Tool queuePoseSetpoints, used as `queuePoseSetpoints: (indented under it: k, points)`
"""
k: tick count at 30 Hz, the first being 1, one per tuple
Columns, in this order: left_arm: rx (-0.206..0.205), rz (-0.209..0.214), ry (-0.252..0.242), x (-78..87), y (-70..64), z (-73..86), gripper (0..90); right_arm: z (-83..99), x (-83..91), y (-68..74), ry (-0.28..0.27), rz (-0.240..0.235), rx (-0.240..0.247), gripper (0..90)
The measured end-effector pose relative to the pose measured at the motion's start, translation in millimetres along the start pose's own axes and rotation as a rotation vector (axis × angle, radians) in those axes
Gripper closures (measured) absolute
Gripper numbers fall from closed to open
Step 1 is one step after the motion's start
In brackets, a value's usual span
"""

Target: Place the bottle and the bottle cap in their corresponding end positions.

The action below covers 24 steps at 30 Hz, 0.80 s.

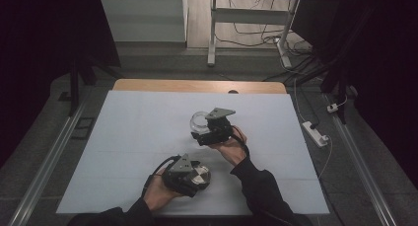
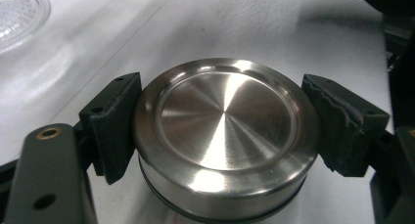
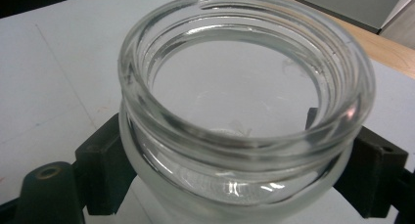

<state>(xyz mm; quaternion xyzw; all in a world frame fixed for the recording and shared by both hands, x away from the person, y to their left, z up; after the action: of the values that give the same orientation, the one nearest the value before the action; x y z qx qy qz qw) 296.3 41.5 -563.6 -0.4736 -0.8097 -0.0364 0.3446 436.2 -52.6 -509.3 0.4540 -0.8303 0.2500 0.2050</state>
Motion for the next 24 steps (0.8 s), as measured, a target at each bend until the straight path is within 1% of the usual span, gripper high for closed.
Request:
queuePoseSetpoints:
  k: [3,8,12,14,16,19,21,22,24]
  points:
    - [0.018,-0.011,0.015,-4.9,3.2,2.2,20.2,1.4,-4.2,-2.0,0.009,0.008,0.008,15.2]
    - [0.028,-0.021,0.026,-6.8,4.6,2.6,20.2,3.6,-10.8,-4.6,0.018,0.012,0.007,15.2]
    - [0.026,-0.034,0.046,-8.7,4.3,2.9,20.2,6.3,-16.4,-6.4,0.03,0.015,0.009,15.2]
    - [0.022,-0.037,0.049,-8.7,4.1,3.1,20.2,8.0,-18.6,-7.3,0.036,0.017,0.008,15.2]
    - [0.017,-0.047,0.069,-9.8,3.6,4.1,20.1,9.2,-20.3,-8.6,0.038,0.021,0.006,15.2]
    - [0.013,-0.049,0.082,-10.7,3.7,4.3,20.1,10.1,-21.5,-10.1,0.038,0.023,0.001,15.2]
    - [0.018,-0.048,0.086,-10.7,4.1,4.4,20.1,11.9,-23.5,-12.5,0.038,0.023,-0.008,15.2]
    - [0.029,-0.046,0.086,-11.1,4.1,4.5,20.1,12.5,-24.3,-12.9,0.039,0.024,-0.01,15.2]
    - [0.035,-0.046,0.098,-11.2,4.6,4.9,20.0,14.0,-26.2,-12.6,0.047,0.024,-0.006,15.2]
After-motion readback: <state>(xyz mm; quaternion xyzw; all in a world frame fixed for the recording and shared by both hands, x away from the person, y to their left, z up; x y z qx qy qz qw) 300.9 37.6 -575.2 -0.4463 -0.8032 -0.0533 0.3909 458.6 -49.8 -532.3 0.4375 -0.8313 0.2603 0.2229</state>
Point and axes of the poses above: each handheld gripper's, and its own axes: x roughly backward along the jaws, z roughly out of its underside, y roughly to its left, the point moved 5 cm from there along -x, roughly forward along the jaws, and after that the axes turned 14 degrees about x, right-handed, at the moved point
